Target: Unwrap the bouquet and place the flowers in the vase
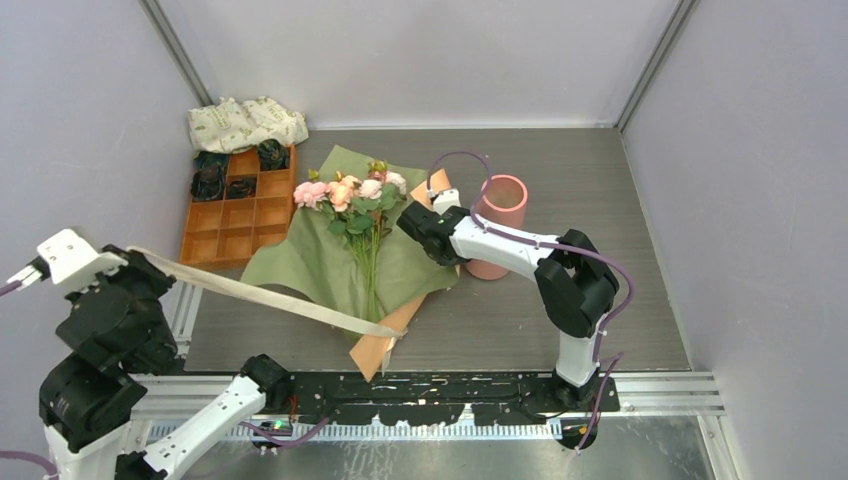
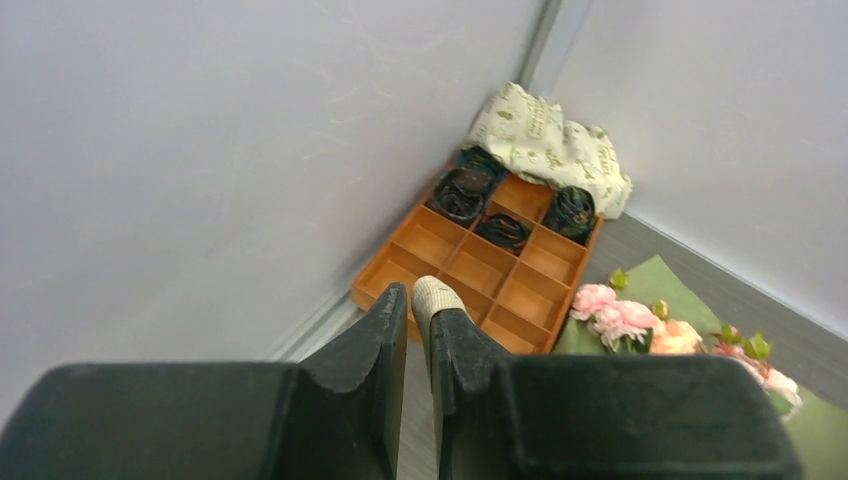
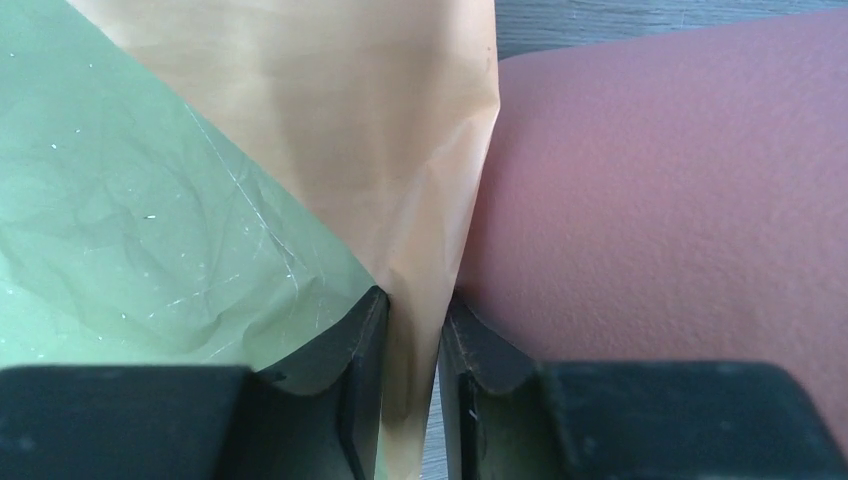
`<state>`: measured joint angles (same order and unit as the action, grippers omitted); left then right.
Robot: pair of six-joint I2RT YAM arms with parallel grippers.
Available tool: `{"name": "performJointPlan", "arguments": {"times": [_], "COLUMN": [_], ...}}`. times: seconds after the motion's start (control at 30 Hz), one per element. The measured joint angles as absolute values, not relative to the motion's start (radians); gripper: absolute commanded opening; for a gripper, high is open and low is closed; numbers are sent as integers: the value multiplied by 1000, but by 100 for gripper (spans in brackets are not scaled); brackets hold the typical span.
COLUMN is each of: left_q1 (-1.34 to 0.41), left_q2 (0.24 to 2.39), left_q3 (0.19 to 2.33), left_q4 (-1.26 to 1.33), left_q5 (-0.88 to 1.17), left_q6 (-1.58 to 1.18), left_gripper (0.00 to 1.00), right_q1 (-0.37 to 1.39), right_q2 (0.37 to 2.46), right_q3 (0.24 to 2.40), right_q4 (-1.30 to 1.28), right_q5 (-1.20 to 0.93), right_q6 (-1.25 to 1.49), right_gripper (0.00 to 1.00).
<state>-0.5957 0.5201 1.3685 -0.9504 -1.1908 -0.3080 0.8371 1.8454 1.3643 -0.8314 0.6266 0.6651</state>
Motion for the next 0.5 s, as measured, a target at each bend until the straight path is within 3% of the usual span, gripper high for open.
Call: {"name": "performJointPlan", "arguments": {"times": [0.23,0.5], "left_q1": [-638,-841], "left_q2": [468,367], "left_q3": [1390,1404], "left_q4": [-895,-766], "left_q5": [-1338,-1509], "left_q6": [-188,-54], "left_gripper": [16,17], "right_q1": [831,810], "right_q2": [1840,1812], "right_q3": [1352,1336], "right_q4": [-820,-808], "right_q5": [624,602], "right_q6": [665,665], "right_gripper": [32,37]}}
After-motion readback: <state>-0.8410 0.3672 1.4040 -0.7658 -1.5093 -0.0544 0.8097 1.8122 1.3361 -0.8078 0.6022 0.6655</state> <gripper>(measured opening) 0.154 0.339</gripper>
